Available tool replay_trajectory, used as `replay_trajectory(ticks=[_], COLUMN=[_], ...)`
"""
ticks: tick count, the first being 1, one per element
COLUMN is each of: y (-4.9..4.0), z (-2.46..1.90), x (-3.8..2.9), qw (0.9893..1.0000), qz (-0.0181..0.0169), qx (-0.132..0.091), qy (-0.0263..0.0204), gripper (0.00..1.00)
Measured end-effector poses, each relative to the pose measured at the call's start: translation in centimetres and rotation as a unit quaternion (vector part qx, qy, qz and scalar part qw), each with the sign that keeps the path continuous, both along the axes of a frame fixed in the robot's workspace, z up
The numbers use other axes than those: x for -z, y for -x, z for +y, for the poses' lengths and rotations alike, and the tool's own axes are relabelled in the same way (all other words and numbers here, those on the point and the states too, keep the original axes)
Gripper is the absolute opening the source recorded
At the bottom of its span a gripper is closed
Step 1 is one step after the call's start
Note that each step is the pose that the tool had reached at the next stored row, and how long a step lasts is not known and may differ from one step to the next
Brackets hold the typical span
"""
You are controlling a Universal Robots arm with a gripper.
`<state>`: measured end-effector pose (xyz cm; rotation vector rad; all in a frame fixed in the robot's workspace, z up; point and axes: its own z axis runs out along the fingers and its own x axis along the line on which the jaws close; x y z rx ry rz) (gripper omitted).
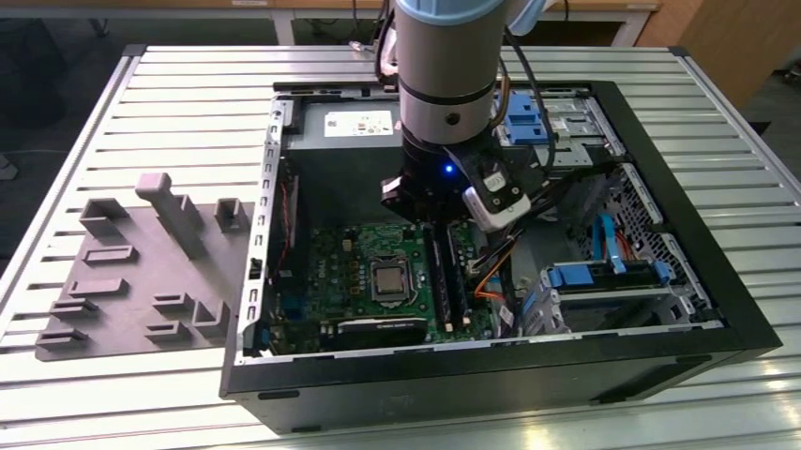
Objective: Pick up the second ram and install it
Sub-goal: 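Press down the second ram until it locks into place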
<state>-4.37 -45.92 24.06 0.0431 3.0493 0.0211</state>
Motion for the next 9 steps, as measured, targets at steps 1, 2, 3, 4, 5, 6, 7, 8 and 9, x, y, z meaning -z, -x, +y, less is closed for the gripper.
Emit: replay_trajectory(ticks=[1, 2, 3, 4, 5, 6, 7, 8, 9], y=[0.00, 0.00, -0.01, -0.02, -0.03, -0.05, -0.08, -0.12, -0.14], z=[0.01, 0.02, 0.04, 0.05, 0.06, 0.07, 0.08, 0.09, 0.10], x=[0.01, 0.02, 0.03, 0.05, 0.06, 0.07, 0.09, 0.11, 0.13], qw=[1.0000, 1.0000, 1.0000, 1.0000, 1.0000, 1.0000, 1.0000, 1.0000, 1.0000], qz=[0.0000, 0.0000, 0.0000, 0.0000, 0.0000, 0.0000, 0.0000, 0.0000, 0.0000], qx=[0.000, 0.000, 0.000, 0.000, 0.000, 0.000, 0.000, 0.000, 0.000], qy=[0.0000, 0.0000, 0.0000, 0.0000, 0.0000, 0.0000, 0.0001, 0.0000, 0.0000], gripper=[0.11, 0.11, 0.11, 0.11, 0.11, 0.11, 0.11, 0.11, 0.11])
